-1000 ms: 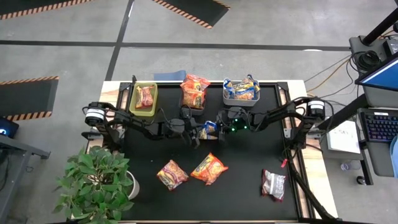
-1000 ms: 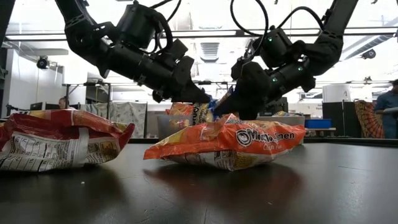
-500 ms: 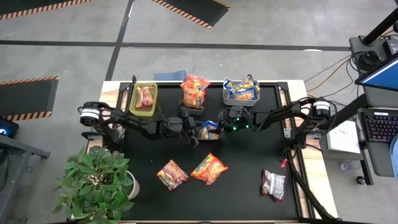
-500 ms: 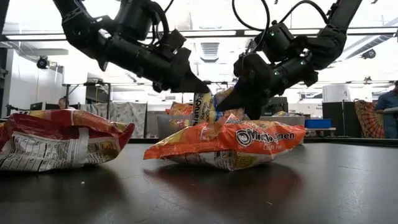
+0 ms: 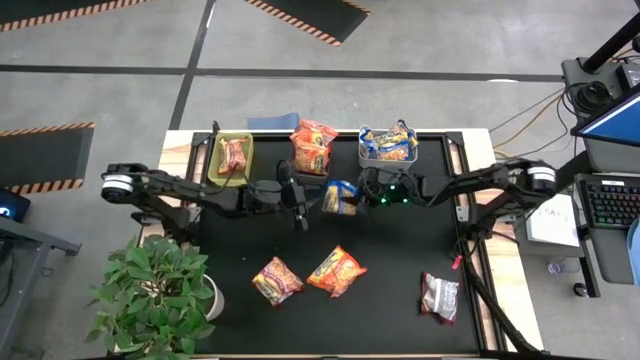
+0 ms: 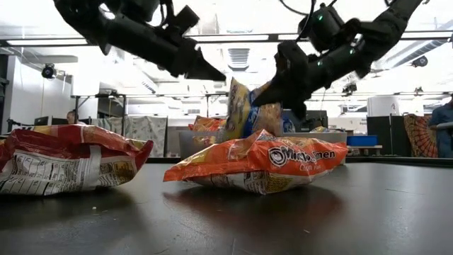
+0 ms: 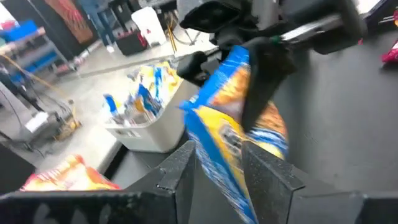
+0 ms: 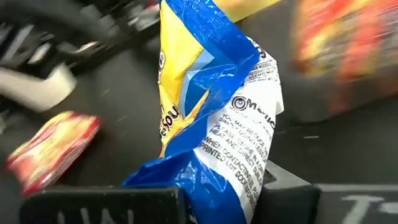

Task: Sort Maruchan noodles
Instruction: Put the blue noodle pack into the white bin

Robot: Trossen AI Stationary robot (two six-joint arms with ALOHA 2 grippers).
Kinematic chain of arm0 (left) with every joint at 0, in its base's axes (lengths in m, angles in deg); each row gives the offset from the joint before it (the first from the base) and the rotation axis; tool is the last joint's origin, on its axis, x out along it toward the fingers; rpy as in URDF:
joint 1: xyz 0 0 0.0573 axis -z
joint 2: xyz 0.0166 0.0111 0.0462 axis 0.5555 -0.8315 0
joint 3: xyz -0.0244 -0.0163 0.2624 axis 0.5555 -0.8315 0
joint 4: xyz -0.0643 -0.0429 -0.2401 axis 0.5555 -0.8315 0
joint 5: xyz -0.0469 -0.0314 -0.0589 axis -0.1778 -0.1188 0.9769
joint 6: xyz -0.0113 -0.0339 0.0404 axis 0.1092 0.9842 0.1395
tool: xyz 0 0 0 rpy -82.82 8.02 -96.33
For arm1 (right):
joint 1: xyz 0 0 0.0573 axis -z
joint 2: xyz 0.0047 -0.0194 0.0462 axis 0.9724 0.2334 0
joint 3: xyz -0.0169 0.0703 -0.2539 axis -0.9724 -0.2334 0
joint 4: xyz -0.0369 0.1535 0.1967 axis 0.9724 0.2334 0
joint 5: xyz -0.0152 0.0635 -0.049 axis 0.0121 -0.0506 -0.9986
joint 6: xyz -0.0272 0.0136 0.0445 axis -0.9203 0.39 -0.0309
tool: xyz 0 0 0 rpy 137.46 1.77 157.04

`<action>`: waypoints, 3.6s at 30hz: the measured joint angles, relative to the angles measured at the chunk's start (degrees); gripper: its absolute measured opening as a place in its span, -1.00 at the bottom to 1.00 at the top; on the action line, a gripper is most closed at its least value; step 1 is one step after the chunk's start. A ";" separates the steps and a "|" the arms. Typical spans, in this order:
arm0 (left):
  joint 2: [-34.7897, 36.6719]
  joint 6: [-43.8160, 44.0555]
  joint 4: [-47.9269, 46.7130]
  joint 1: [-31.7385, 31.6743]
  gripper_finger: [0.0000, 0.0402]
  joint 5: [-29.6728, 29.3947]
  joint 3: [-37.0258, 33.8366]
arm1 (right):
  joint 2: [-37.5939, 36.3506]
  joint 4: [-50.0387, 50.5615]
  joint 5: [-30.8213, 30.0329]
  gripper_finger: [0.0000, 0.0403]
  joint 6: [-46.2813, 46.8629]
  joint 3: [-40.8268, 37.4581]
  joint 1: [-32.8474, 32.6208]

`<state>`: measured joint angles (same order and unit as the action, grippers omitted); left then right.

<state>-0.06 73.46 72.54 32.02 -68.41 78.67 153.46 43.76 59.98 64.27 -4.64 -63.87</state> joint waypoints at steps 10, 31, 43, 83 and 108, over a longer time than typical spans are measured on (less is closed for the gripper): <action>5.90 -7.37 0.48 -0.59 -0.43 -7.89 0.01 | -14.93 15.24 -36.18 -0.76 7.37 4.34 0.03; 5.68 -7.72 -1.06 -2.04 -0.43 -8.77 -0.01 | -4.12 30.07 -55.87 -0.76 24.14 12.39 12.66; 5.68 -7.72 -0.97 -2.37 -0.43 -8.80 -0.01 | 7.68 27.87 -56.15 -0.76 30.21 15.33 13.28; 5.66 -7.51 -0.80 -2.42 -0.43 -8.78 -0.01 | 7.69 30.44 -50.36 -0.36 25.91 15.87 13.92; 5.64 -8.63 0.75 -2.42 -0.43 -8.75 -0.01 | 4.32 14.86 -42.41 -0.82 8.26 15.98 22.77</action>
<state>5.58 64.83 73.29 29.60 -77.16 78.65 157.78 58.61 17.57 72.52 11.34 -41.10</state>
